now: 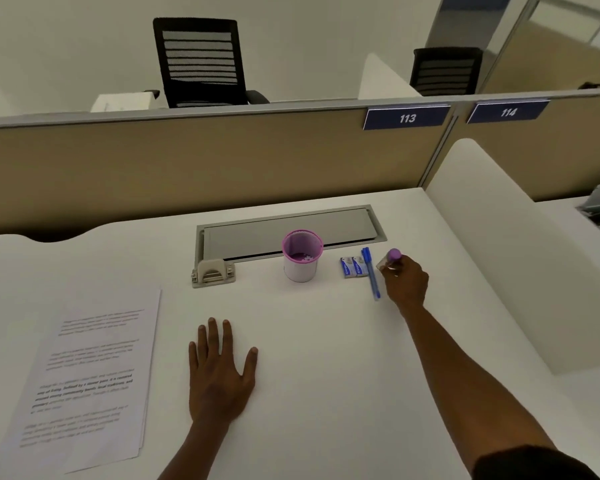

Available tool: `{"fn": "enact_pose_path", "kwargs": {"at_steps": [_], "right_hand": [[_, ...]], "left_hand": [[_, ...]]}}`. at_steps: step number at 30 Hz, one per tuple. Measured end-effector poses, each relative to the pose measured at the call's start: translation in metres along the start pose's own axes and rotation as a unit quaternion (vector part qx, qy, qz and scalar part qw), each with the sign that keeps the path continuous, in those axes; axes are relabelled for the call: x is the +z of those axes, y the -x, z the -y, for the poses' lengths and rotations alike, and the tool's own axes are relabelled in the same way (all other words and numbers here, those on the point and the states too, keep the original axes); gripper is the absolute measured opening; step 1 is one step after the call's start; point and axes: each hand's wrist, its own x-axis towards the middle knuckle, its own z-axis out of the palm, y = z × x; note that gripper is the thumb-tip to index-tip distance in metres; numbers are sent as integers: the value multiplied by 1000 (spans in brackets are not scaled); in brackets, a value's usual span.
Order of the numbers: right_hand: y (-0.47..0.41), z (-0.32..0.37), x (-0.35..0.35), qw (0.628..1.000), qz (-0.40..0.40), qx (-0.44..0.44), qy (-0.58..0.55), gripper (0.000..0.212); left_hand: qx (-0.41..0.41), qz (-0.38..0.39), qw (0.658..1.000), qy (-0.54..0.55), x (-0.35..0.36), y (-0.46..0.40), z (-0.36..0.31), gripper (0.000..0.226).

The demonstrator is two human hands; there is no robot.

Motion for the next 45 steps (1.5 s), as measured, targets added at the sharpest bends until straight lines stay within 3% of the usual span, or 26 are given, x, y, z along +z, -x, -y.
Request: {"fn": "enact_pose_path", "kwargs": {"at_steps": [23, 28, 31, 37, 45], "right_hand": [[-8, -6, 16, 999, 17, -21, 47, 36], [-4, -10, 14, 1000, 13, 10, 1, 57], [15, -9, 15, 998, -37, 20, -50, 56], [85, 3, 28, 992, -77, -56, -81, 34], [189, 22, 35, 979, 56, -178, -81, 45]], "left_hand": [[-5, -3, 1000, -3, 2, -2, 1, 82], [-2, -6, 1000, -3, 4, -2, 1, 82], [-3, -10, 1000, 2, 4, -2, 3, 83], [-1, 0, 1000, 1, -2, 1, 0, 81], [-16, 76, 997, -7, -29, 2, -11, 83]]}}
